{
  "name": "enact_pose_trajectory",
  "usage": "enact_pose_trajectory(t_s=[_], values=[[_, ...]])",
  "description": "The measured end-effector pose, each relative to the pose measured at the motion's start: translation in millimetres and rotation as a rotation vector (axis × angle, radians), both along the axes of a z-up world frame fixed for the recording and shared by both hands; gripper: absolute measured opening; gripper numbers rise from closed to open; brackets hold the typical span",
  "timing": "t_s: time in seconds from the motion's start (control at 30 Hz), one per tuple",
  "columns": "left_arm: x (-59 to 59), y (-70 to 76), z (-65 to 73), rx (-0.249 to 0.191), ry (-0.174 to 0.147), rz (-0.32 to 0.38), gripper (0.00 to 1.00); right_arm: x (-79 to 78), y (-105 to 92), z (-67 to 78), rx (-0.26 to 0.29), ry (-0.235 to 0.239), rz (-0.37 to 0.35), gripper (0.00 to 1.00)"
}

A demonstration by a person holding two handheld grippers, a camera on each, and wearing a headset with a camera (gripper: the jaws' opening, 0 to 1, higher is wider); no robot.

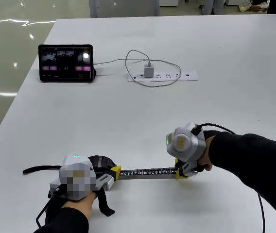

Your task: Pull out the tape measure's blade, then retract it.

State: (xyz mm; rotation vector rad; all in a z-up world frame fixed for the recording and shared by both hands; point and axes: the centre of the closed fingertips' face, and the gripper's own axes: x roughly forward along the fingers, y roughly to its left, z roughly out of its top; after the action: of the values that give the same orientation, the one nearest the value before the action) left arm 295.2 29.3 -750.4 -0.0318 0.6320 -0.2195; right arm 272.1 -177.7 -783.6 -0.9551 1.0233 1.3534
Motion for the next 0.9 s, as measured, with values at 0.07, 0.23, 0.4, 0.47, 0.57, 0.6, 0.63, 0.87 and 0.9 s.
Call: enact_pose_trajectory(t_s=[0.07, 0.23, 0.4, 0.47, 0.57, 0.6, 0.63, 0.87, 0.9], values=[[-0.2, 0.1, 0.1, 0.0, 0.001, 0.0, 0.61, 0.0, 1.0, 0.1, 0.001, 0.001, -0.003, 0.11], [-0.2, 0.5, -0.2, 0.0, 0.002, 0.0, 0.61, -0.5, 3.2, 0.4, -0.001, 0.001, -0.004, 0.11], [-0.3, 0.6, 0.0, -0.001, 0.003, -0.001, 0.61, -0.6, 4.7, 0.6, 0.0, 0.003, -0.008, 0.11], [-0.2, 0.5, -0.2, -0.001, 0.003, -0.001, 0.61, -0.4, 5.3, 0.5, 0.0, 0.003, -0.009, 0.11], [0.0, 0.5, -0.2, -0.001, 0.004, -0.001, 0.61, -0.3, 6.4, 0.4, 0.0, 0.003, -0.01, 0.11], [0.0, 0.5, -0.2, -0.001, 0.004, -0.001, 0.61, -0.2, 6.5, 0.3, 0.0, 0.003, -0.009, 0.11], [-0.1, 0.6, -0.3, -0.001, 0.004, -0.001, 0.61, -0.1, 6.9, 0.2, 0.001, 0.003, -0.01, 0.11], [-0.5, 0.6, -0.4, -0.001, 0.003, -0.001, 0.61, -0.1, 9.1, 0.0, 0.006, 0.006, -0.014, 0.11], [-0.5, 0.6, -0.4, -0.001, 0.004, -0.001, 0.61, -0.1, 9.3, 0.0, 0.007, 0.007, -0.016, 0.11]])
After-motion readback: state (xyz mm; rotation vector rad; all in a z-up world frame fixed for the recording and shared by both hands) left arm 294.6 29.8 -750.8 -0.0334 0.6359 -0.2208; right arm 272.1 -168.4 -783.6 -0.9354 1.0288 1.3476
